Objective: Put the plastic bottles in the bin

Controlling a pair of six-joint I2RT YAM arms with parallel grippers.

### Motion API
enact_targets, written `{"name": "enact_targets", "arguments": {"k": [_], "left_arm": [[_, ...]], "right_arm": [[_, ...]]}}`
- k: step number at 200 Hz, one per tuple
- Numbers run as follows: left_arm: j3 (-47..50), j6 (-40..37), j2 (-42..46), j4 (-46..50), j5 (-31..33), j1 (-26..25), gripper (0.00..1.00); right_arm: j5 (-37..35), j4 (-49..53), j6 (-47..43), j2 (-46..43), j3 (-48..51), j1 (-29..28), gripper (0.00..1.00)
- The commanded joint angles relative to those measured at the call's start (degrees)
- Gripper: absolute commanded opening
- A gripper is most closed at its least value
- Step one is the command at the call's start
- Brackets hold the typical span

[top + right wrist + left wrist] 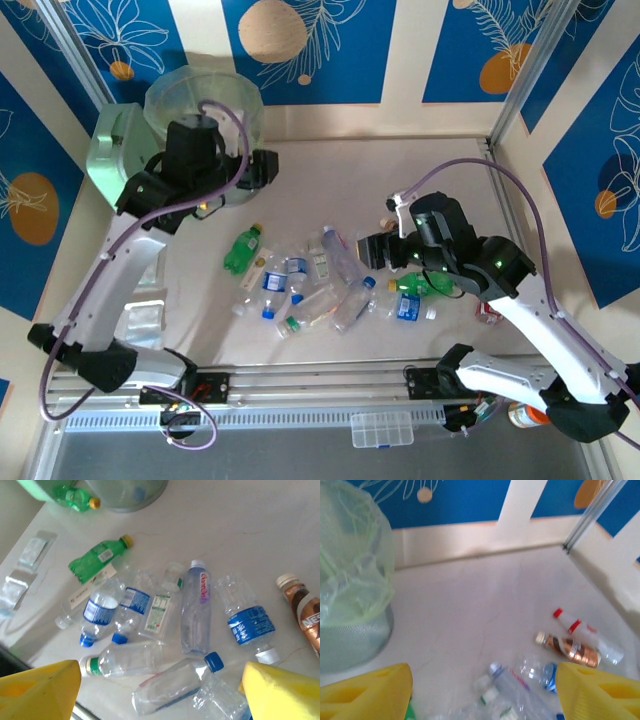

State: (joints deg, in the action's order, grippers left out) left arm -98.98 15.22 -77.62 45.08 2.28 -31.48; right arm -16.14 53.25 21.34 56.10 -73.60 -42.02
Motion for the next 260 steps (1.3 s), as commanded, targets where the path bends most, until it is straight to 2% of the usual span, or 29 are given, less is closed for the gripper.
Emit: {"name": "enact_targets", "arguments": {"k": [1, 17, 31, 53, 83, 103, 126, 137, 147, 159, 176, 186, 206, 219, 241, 260], "left_arm": [[2.2, -3.0, -0.9, 8.2, 0.9, -5.0, 0.75], [5.6, -3.5, -1.8, 11.3, 0.0, -8.4, 0.75], [9.7, -3.3, -1.6, 11.3, -0.6, -10.2, 0.75], [14.8, -2.6, 0.0, 9.3, -1.7, -10.3, 0.76], [19.7, 0.2, 1.0, 6.2, -2.2, -10.2, 0.77], [23.0, 2.4, 0.9, 4.6, -2.1, -9.8, 0.77], [26.5, 4.1, 2.0, 1.7, -2.6, -9.7, 0.77], [27.6, 4.7, 2.8, 0.6, -2.8, -9.6, 0.78], [28.4, 4.9, 3.4, -0.4, -3.2, -9.6, 0.78], [29.2, 5.3, 4.1, -1.3, -3.8, -9.4, 0.78], [29.8, 5.9, 4.7, -2.0, -4.8, -9.3, 0.78], [30.0, 6.1, 5.1, -2.2, -5.1, -9.2, 0.78], [30.8, 6.7, 6.1, -3.1, -5.5, -9.1, 0.78], [31.5, 7.1, 6.8, -3.8, -5.6, -9.0, 0.79], [32.9, 7.8, 8.0, -5.3, -5.8, -8.9, 0.79], [33.3, 8.3, 8.3, -6.1, -5.9, -8.9, 0.79]], "right_arm": [[5.7, 3.6, -1.5, 1.2, 0.4, -1.0, 0.84], [7.1, 7.1, -0.6, 4.6, -0.1, -1.6, 0.83], [4.8, 10.2, 1.3, 7.5, 0.0, -2.4, 0.79], [-1.8, 13.8, 2.2, 10.4, 2.6, -4.5, 0.78], [-0.3, 14.7, 5.7, 12.6, 6.0, -4.3, 0.78], [2.8, 12.6, 13.4, 13.4, 8.1, -4.2, 0.79], [0.3, 16.0, 32.9, 15.6, 8.5, -3.4, 0.77], [1.2, 17.5, 35.8, 16.1, 8.9, -2.7, 0.75], [-0.9, 17.6, 34.8, 15.9, 9.7, -2.8, 0.75], [-5.6, 19.7, 33.6, 16.2, 9.7, -2.0, 0.78], [-9.8, 22.2, 33.5, 17.7, 10.0, 0.9, 0.92], [-5.9, 22.1, 34.5, 17.9, 11.0, 4.8, 0.98], [3.6, 19.0, 39.6, 15.0, 15.9, 12.6, 0.99], [10.5, 14.5, 45.5, 10.0, 21.5, 17.4, 0.99], [16.8, 6.5, 56.4, 2.3, 29.3, 23.1, 0.99], [17.5, 1.4, 67.0, -2.7, 34.0, 24.5, 0.99]]}}
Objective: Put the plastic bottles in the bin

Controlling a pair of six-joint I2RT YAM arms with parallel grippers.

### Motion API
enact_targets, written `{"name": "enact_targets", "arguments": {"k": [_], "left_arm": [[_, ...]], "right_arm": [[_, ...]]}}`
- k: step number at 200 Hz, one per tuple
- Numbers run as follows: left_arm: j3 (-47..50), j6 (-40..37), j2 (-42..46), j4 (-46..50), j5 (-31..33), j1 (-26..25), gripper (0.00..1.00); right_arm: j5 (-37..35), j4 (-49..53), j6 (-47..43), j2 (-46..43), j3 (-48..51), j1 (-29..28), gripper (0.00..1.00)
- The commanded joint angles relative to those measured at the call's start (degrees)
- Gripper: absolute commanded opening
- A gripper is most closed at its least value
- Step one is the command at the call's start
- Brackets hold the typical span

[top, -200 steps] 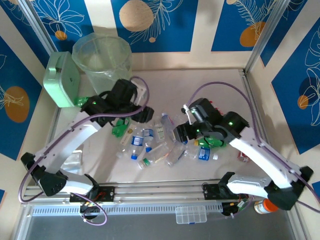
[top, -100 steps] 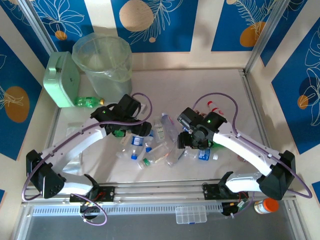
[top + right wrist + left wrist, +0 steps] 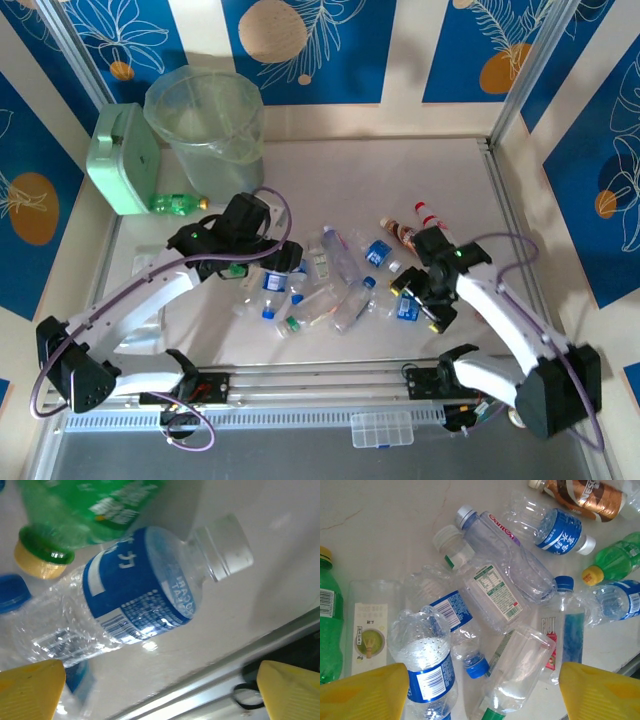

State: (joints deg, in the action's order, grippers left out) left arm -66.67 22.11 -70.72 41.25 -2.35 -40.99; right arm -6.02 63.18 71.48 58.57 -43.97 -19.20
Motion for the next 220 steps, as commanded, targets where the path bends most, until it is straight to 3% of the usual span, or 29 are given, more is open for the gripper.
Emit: {"name": "enact_targets", "arguments": {"k": [1, 20, 60, 89, 111, 154, 206, 220], "left_arm": [[1.0, 1.4, 1.4, -2.3, -1.3, 0.6, 0.79], [0.8, 1.7, 1.6, -2.7, -1.2, 0.6, 0.79], [0.4, 2.0, 2.1, -3.0, -1.0, 0.6, 0.79], [0.7, 2.3, 2.8, -3.2, 0.1, 0.6, 0.79], [0.6, 2.3, 2.7, -3.4, -0.3, 0.6, 0.79], [-1.0, 1.7, 2.2, -2.5, 0.4, 0.6, 0.79], [-1.2, 1.5, 1.9, -2.4, 0.2, 0.6, 0.79], [-1.2, 1.5, 1.6, -2.4, 0.1, 0.6, 0.79]], "right_arm": [[7.4, -8.8, 17.3, -5.4, 4.5, 1.7, 0.99], [6.4, -11.7, 24.4, -7.2, 7.0, 1.7, 0.99], [6.5, -14.1, 29.0, -2.3, 8.4, 1.9, 0.99], [2.7, -14.7, 28.7, 1.7, 7.7, 1.0, 0.97], [3.0, -17.7, 27.4, 6.5, 9.0, 2.3, 0.89], [2.8, -20.3, 24.8, 15.6, 7.0, 2.8, 0.87], [1.9, -18.6, 24.8, 14.2, 6.1, 2.4, 0.63], [1.8, -17.7, 24.9, 12.7, 6.2, 2.3, 0.61]]}}
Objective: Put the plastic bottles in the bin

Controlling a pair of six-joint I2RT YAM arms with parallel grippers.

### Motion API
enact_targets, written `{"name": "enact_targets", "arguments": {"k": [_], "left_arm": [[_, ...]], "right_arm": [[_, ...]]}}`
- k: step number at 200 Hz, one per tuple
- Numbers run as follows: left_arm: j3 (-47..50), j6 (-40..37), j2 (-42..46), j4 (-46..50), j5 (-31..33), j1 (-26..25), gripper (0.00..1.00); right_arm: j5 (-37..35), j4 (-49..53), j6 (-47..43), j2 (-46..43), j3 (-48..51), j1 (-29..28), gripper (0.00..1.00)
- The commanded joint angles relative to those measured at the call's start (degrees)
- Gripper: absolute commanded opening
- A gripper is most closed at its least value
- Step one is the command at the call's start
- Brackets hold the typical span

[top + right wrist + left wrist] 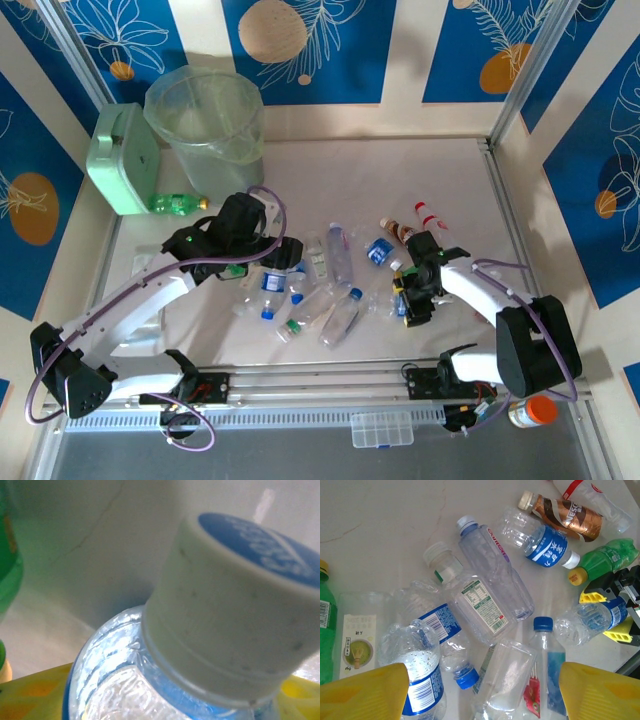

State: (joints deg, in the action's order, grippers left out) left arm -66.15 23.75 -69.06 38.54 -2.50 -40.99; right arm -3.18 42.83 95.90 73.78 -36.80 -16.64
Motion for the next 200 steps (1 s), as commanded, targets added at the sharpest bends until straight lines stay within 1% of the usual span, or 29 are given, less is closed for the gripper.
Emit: {"name": "enact_targets", "arguments": {"k": [1, 15, 30, 39, 49, 55, 62, 75, 87, 89, 102, 115, 129, 158, 176, 200], "left_arm": [[-1.7, -0.1, 0.0, 0.3, 0.2, 0.6, 0.79], [-1.9, -0.1, -0.1, 0.2, 0.2, 0.6, 0.79], [-2.1, -0.4, -0.3, 0.3, 0.2, 0.6, 0.79], [-2.3, -0.8, -0.3, 0.4, 0.2, 0.6, 0.79], [-2.6, -1.2, -0.5, 0.6, 0.1, 0.6, 0.79], [-2.7, -1.4, -0.4, 0.8, 0.1, 0.6, 0.79], [-2.8, -1.5, -0.4, 1.0, 0.1, 0.6, 0.79], [-2.7, -1.8, -0.2, 1.2, 0.0, 0.6, 0.79], [-2.7, -2.0, -0.1, 1.4, -0.1, 0.6, 0.79], [-2.7, -2.0, 0.0, 1.5, -0.2, 0.6, 0.79], [-2.8, -2.1, 0.1, 1.7, -0.5, 0.6, 0.79], [-2.6, -2.1, 0.3, 1.8, -0.7, 0.6, 0.79], [-2.5, -1.9, 0.4, 1.6, -0.7, 0.6, 0.79], [-2.5, -1.5, 0.0, 1.3, -1.3, 0.6, 0.79], [-2.6, -1.2, -0.2, 0.9, -1.7, 0.6, 0.79], [-2.7, -0.8, -0.1, 0.8, -1.8, 0.6, 0.79]], "right_arm": [[-1.0, 2.8, 0.5, -2.6, -0.9, -0.3, 0.61], [-1.4, 4.0, 0.5, -4.3, -1.1, -0.2, 0.57], [-1.8, 4.8, -0.1, -6.2, -1.0, -0.1, 0.56], [-2.3, 4.6, -2.2, -7.2, -1.1, -0.2, 0.53], [-3.5, 4.7, -6.1, -8.0, -1.7, -0.5, 0.52], [-3.8, 4.3, -9.4, -8.2, -2.2, -0.6, 0.51], [-4.3, 3.6, -14.5, -8.5, -2.8, -0.9, 0.48], [-6.3, 4.1, -22.6, -8.7, -4.1, -2.1, 0.48], [-8.5, 3.9, -32.3, -8.6, -5.6, -4.0, 0.48], [-8.7, 3.8, -32.7, -8.6, -5.7, -4.2, 0.48], [-10.6, 3.9, -42.3, -7.8, -7.3, -6.0, 0.48], [-10.5, 3.4, -50.8, -6.4, -8.4, -8.1, 0.48], [-8.0, 4.2, -56.4, -3.2, -10.0, -9.5, 0.49], [-7.1, 7.3, -62.1, 6.8, -14.1, -13.4, 0.49], [-6.7, 6.7, -63.2, 12.0, -14.9, -13.9, 0.50], [-7.4, 5.1, -62.7, 15.7, -15.4, -14.1, 0.56]]}}
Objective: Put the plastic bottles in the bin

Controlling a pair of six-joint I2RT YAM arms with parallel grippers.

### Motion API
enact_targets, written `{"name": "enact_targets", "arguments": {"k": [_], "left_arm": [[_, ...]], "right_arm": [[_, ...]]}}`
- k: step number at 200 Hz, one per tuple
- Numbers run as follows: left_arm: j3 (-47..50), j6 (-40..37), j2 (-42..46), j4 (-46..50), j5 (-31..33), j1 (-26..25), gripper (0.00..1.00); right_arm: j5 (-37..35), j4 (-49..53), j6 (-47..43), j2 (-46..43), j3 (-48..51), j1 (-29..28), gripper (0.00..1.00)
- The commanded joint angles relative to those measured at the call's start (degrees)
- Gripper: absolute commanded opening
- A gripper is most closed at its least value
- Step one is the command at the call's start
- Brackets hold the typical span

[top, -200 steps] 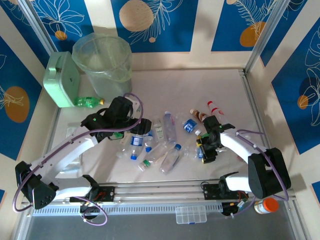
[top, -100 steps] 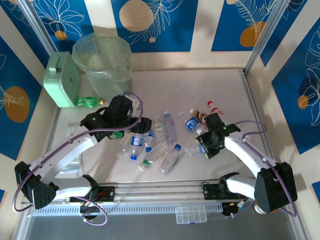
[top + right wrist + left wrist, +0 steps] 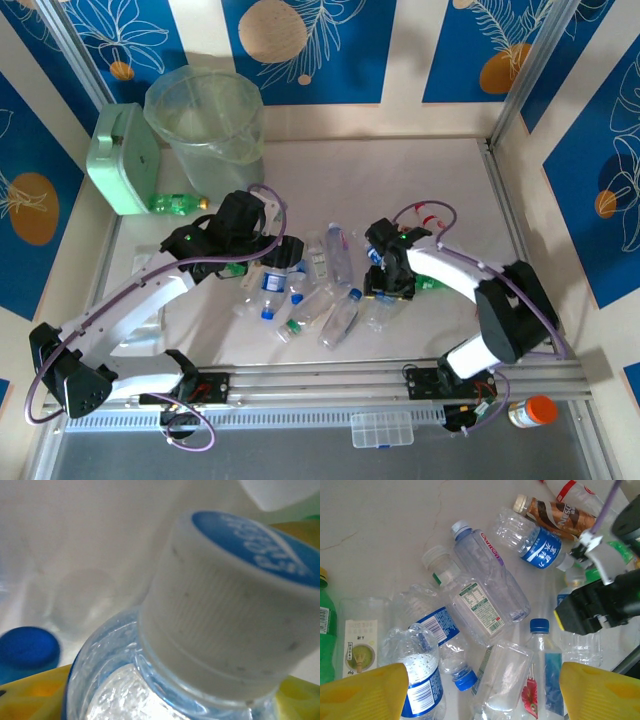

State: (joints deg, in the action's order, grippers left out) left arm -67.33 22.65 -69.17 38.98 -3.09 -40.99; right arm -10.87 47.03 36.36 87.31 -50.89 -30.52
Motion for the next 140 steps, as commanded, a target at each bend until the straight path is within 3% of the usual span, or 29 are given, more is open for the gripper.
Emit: {"name": "enact_targets", "arguments": {"k": [1, 35, 50, 90, 121, 140], "left_arm": [[-1.6, 0.3, -0.1, 0.4, -1.2, 0.6, 0.79], [-1.7, 0.5, 0.0, 0.4, -1.3, 0.6, 0.79], [-1.7, 0.6, 0.1, 0.3, -1.0, 0.6, 0.79], [-1.2, 1.0, 0.0, -0.1, -0.9, 0.6, 0.80], [-1.6, 1.2, -0.3, -0.2, -1.2, 0.6, 0.80], [-1.6, 1.7, -0.3, -0.7, -1.4, 0.6, 0.80]], "right_arm": [[0.2, 0.9, -3.1, 2.3, -1.3, -0.2, 0.56], [0.6, -2.1, 1.6, 1.3, -0.2, -0.1, 0.77], [0.2, -3.2, 6.6, -0.8, 1.5, 0.1, 0.78], [-2.2, -5.4, 17.1, -5.3, 6.1, -0.1, 0.68], [-4.2, -4.6, 20.8, -7.1, 7.8, 0.2, 0.85], [-2.0, -7.2, 23.5, -10.6, 10.7, 1.2, 0.89]]}}
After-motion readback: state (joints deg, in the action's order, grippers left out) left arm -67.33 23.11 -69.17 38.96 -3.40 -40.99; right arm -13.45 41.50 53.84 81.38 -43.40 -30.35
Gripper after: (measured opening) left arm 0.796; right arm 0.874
